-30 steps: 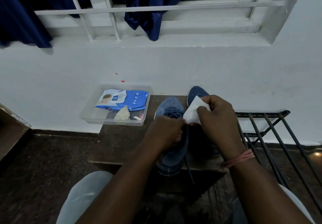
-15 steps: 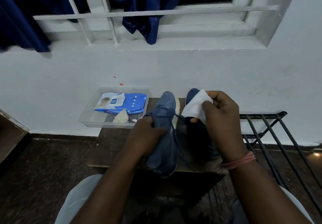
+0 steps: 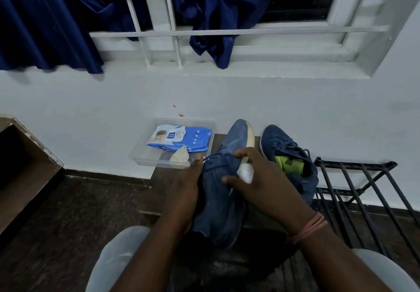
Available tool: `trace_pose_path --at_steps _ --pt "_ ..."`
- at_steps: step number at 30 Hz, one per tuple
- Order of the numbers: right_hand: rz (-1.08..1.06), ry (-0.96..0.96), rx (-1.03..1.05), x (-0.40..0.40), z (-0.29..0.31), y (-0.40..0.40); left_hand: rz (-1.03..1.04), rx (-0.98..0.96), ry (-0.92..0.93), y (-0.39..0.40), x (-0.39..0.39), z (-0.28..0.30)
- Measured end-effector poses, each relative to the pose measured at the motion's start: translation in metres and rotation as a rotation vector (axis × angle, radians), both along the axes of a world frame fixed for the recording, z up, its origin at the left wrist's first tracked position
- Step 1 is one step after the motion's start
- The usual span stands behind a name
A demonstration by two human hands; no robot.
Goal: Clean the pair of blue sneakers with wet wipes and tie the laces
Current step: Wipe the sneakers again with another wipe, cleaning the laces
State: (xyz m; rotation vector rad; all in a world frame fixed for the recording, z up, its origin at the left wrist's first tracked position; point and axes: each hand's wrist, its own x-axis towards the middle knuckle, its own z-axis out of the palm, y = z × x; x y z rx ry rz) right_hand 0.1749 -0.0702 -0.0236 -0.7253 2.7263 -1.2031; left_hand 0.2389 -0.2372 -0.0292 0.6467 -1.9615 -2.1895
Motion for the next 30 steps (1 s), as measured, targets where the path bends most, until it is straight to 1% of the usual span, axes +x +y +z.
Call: trace_pose_path --at_steps 2,3,4,5,6,7,8,10,11,12,13,15,16,18,19,20,22,23,24,25,27,29,30 --pt "-0.02 0.173 0.051 -0.001 -0.006 -0.004 -0.004 -0.012 -0.023 -0.005 -0.005 -0.016" --pt "-0.032 0.208 0.069 -0.002 -0.009 -0.006 -0.012 0.005 -0.043 -0.006 -0.007 -0.02" --pt "-0.037 0.2 0.092 -0.004 -0.008 -0.006 -0.027 0.025 -0.067 -0.006 -0.008 -0.024" --pt "-0.037 0.137 0.078 -0.005 -0.006 -0.008 -0.048 0.065 -0.08 -0.004 -0.008 -0.021" --pt "-0.029 0.039 0.01 -0.004 0.0 -0.012 -0.051 0.12 -0.088 -0.001 -0.008 -0.015" --pt "0.001 -0.093 -0.124 -0.001 0.012 -0.016 -0.028 0.169 -0.094 0.004 -0.005 -0.007" --pt "0.068 -0.243 -0.327 0.004 0.026 -0.02 -0.014 0.199 -0.072 0.008 -0.003 -0.003" --pt "0.318 -0.552 -0.807 0.015 0.061 -0.033 -0.008 0.245 -0.035 0.01 -0.002 -0.008" --pt "0.418 -0.636 -0.966 0.02 0.075 -0.037 -0.024 0.272 -0.03 0.012 0.001 -0.009" --pt "0.464 -0.655 -1.03 0.023 0.085 -0.042 -0.025 0.302 -0.022 0.011 0.0 -0.012" --pt "0.453 -0.64 -1.023 0.022 0.088 -0.047 -0.009 0.336 -0.001 0.011 0.001 -0.013" --pt "0.282 -0.614 -0.908 0.016 0.082 -0.047 0.005 0.391 -0.009 0.009 -0.001 -0.02" --pt "0.17 -0.576 -0.807 0.011 0.071 -0.043 -0.008 0.403 -0.011 0.009 0.001 -0.018" --pt "-0.032 -0.419 -0.537 0.004 0.053 -0.031 -0.035 0.393 -0.023 0.007 0.003 -0.018" --pt "-0.114 -0.366 -0.461 0.0 0.043 -0.022 -0.05 0.384 -0.036 0.006 0.003 -0.018" --pt "-0.165 -0.371 -0.458 -0.003 0.036 -0.014 -0.07 0.372 -0.051 0.005 0.003 -0.014" --pt "-0.163 -0.504 -0.536 -0.006 0.028 0.003 -0.102 0.291 -0.039 0.002 0.0 -0.016" --pt "-0.098 -0.524 -0.503 -0.007 0.027 0.011 -0.11 0.233 -0.024 0.001 -0.001 -0.016" --pt "-0.028 -0.477 -0.377 -0.007 0.029 0.019 -0.103 0.186 -0.024 0.001 -0.001 -0.013" --pt "0.018 -0.386 -0.235 -0.009 0.033 0.025 -0.096 0.166 -0.017 0.001 -0.002 -0.013" --pt "0.032 -0.199 0.019 -0.01 0.033 0.031 -0.103 0.155 -0.007 0.001 -0.001 -0.011" --pt "0.038 -0.108 0.202 -0.007 0.029 0.026 -0.093 0.189 -0.015 0.002 -0.002 -0.01" --pt "0.065 -0.064 0.256 -0.006 0.022 0.021 -0.084 0.225 -0.034 0.002 -0.003 -0.01"
